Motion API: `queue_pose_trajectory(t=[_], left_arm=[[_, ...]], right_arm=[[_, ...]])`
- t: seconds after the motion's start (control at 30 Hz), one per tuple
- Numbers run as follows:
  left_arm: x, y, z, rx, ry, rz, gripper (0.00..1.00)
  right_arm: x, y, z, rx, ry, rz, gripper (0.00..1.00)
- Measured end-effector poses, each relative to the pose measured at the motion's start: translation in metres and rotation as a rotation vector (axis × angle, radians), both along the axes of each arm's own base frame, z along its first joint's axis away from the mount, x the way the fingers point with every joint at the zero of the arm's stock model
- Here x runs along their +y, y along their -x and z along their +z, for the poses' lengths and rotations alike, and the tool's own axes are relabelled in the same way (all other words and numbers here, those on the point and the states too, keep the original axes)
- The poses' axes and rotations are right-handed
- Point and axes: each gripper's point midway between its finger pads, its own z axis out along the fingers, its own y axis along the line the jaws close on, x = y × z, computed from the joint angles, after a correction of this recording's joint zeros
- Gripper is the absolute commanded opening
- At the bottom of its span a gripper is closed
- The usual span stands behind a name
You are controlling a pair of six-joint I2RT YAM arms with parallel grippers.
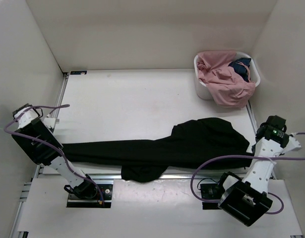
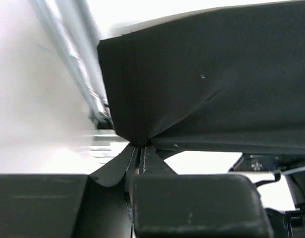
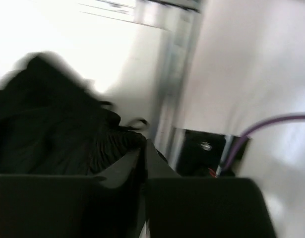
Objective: Fold and stack the trousers
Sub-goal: Flatten the trousers out
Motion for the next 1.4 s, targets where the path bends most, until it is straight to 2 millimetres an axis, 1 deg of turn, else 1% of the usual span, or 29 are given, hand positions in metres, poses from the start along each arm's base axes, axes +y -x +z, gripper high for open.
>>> queue_pose_trajectory(t=[0.03, 0.07, 0.1, 0.17, 0.2, 0.3, 0.37, 0.43, 0.5, 0.53, 0.57, 0.6, 0.63, 0.67, 0.7, 0.73, 0.8, 0.87, 0.93, 0.97, 1.0, 1.07, 1.1, 1.13, 1.17, 1.2, 1.27, 1.33, 1.4], left_arm=[[-0.004, 0.009, -0.005, 0.027, 0.015, -0.001, 0.14], [-0.007, 0.016, -0.010, 0.047, 0.026, -0.001, 0.14], [-0.009, 0.020, -0.013, 0.062, 0.035, -0.002, 0.14], [-0.012, 0.026, -0.017, 0.079, 0.049, -0.005, 0.14], [-0.012, 0.027, -0.017, 0.078, 0.051, -0.005, 0.14], [-0.012, 0.026, -0.013, 0.064, 0.045, -0.007, 0.14], [-0.013, 0.025, -0.009, 0.051, 0.042, -0.010, 0.14], [-0.016, 0.022, -0.003, 0.034, 0.050, -0.015, 0.14], [-0.017, 0.015, 0.006, 0.011, 0.065, -0.019, 0.14], [-0.018, 0.008, 0.014, -0.012, 0.072, -0.021, 0.14], [-0.017, 0.000, 0.021, -0.038, 0.068, -0.027, 0.14], [-0.017, -0.010, 0.030, -0.070, 0.057, -0.038, 0.14], [-0.017, -0.022, 0.040, -0.106, 0.041, -0.053, 0.14], [-0.018, -0.033, 0.050, -0.141, 0.027, -0.070, 0.14], [-0.020, -0.044, 0.060, -0.178, 0.008, -0.091, 0.14], [-0.024, -0.055, 0.072, -0.214, -0.010, -0.114, 0.14], [-0.035, -0.079, 0.097, -0.291, -0.040, -0.160, 0.14], [-0.048, -0.105, 0.126, -0.373, -0.067, -0.201, 0.14], [-0.063, -0.136, 0.158, -0.483, -0.095, -0.246, 0.14], [-0.074, -0.151, 0.176, -0.541, -0.103, -0.275, 0.14], [-0.085, -0.167, 0.193, -0.602, -0.106, -0.305, 0.14], [-0.113, -0.194, 0.221, -0.708, -0.102, -0.364, 0.14], [-0.126, -0.203, 0.230, -0.744, -0.099, -0.389, 0.14], [-0.140, -0.212, 0.238, -0.778, -0.092, -0.414, 0.14], [-0.155, -0.219, 0.241, -0.799, -0.080, -0.439, 0.14], [-0.167, -0.223, 0.242, -0.808, -0.068, -0.458, 0.14], [-0.187, -0.233, 0.238, -0.812, -0.053, -0.480, 0.14], [-0.196, -0.244, 0.232, -0.810, -0.054, -0.479, 0.14], [-0.198, -0.259, 0.227, -0.816, -0.066, -0.457, 0.14]], right_arm=[[-0.001, 0.010, -0.010, 0.041, 0.009, -0.032, 0.40], [-0.001, 0.020, -0.019, 0.086, 0.018, -0.043, 0.58], [-0.001, 0.025, -0.026, 0.113, 0.019, -0.043, 0.76], [-0.002, 0.025, -0.029, 0.120, 0.017, -0.019, 0.81], [-0.003, 0.020, -0.028, 0.107, 0.019, 0.006, 0.84], [0.002, -0.008, -0.021, 0.025, -0.003, 0.129, 0.85], [0.011, -0.035, -0.012, -0.055, -0.011, 0.254, 0.85], [0.035, -0.071, 0.002, -0.155, -0.019, 0.445, 0.83], [0.071, -0.103, 0.016, -0.232, -0.027, 0.660, 0.81], [0.095, -0.117, 0.023, -0.251, -0.026, 0.784, 0.80], [0.127, -0.130, 0.028, -0.278, -0.045, 0.931, 0.78], [0.160, -0.138, 0.031, -0.294, -0.062, 1.071, 0.75], [0.191, -0.140, 0.031, -0.301, -0.081, 1.196, 0.72], [0.223, -0.137, 0.028, -0.294, -0.097, 1.319, 0.71], [0.251, -0.129, 0.024, -0.279, -0.115, 1.428, 0.71], [0.280, -0.116, 0.019, -0.261, -0.134, 1.541, 0.71], [0.324, -0.087, 0.010, -0.217, -0.136, 1.724, 0.71], [0.358, -0.054, -0.002, -0.158, -0.127, 1.884, 0.68], [0.383, -0.029, -0.014, -0.090, -0.115, 2.007, 0.64], [0.394, -0.019, -0.020, -0.052, -0.102, 2.055, 0.61], [0.406, -0.012, -0.026, -0.022, -0.087, 2.102, 0.60], [0.426, -0.003, -0.036, 0.040, -0.048, 2.178, 0.58], [0.438, 0.000, -0.041, 0.062, -0.026, 2.220, 0.58], [0.449, 0.002, -0.046, 0.084, -0.001, 2.258, 0.58], [0.460, 0.004, -0.051, 0.102, 0.021, 2.299, 0.58], [0.469, 0.005, -0.056, 0.119, 0.042, 2.339, 0.58], [0.480, 0.007, -0.065, 0.154, 0.076, 2.412, 0.58], [0.488, 0.007, -0.074, 0.189, 0.089, 2.470, 0.66], [0.499, 0.007, -0.081, 0.214, 0.093, 2.527, 0.72]])
